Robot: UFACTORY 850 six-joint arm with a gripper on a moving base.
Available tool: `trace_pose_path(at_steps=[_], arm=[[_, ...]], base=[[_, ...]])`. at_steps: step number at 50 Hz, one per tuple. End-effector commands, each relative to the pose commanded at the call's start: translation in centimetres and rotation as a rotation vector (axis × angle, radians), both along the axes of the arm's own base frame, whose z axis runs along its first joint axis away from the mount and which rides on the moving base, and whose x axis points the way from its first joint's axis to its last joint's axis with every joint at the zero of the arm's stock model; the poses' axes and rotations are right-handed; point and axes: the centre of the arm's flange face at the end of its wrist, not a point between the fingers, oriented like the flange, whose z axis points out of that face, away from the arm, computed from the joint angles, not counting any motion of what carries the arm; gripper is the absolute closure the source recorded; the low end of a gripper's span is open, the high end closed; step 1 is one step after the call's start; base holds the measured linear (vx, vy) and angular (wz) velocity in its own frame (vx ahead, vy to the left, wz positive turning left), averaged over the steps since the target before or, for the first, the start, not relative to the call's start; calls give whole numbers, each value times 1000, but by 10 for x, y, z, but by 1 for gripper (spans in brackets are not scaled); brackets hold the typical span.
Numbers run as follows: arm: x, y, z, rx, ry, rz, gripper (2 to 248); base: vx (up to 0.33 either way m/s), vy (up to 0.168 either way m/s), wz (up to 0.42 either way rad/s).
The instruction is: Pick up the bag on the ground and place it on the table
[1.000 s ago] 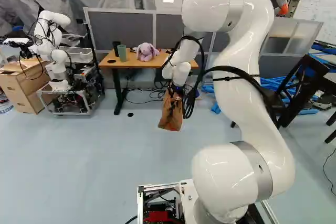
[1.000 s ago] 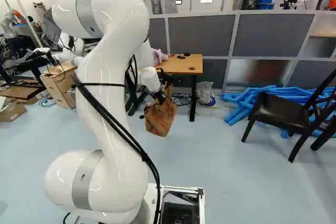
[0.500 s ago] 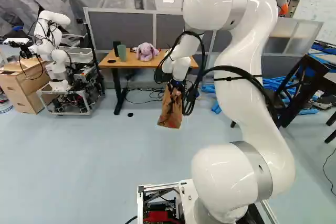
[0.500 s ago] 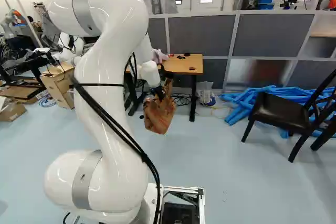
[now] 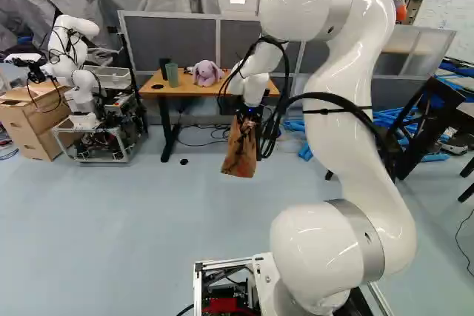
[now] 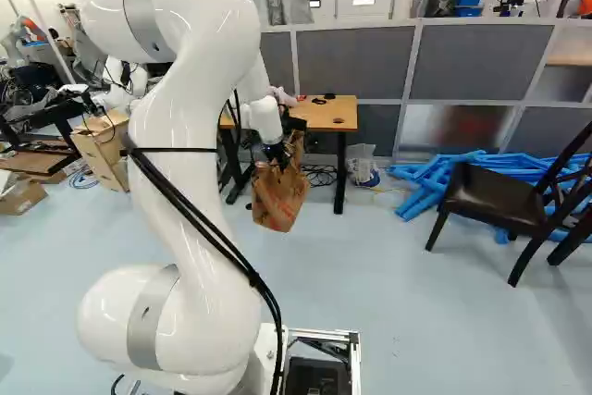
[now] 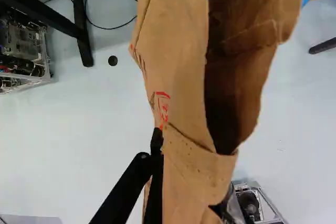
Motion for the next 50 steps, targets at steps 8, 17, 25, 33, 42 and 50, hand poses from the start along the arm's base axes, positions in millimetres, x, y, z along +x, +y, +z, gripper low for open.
trace_pose_path(at_steps=[8,17,25,33,42,50], arm=[[5,0,10,4,12,2,229],[10,0,20,8,26,4,229],[15,1,30,12,40,7,229],[19,1,40,15,53,9,229],[24,1,51,19,68,12,229],[28,1,62,22,70,14,229]], base=[[0,0,0],[0,0,0],[0,0,0],[0,0,0],[0,0,0],[0,0,0]])
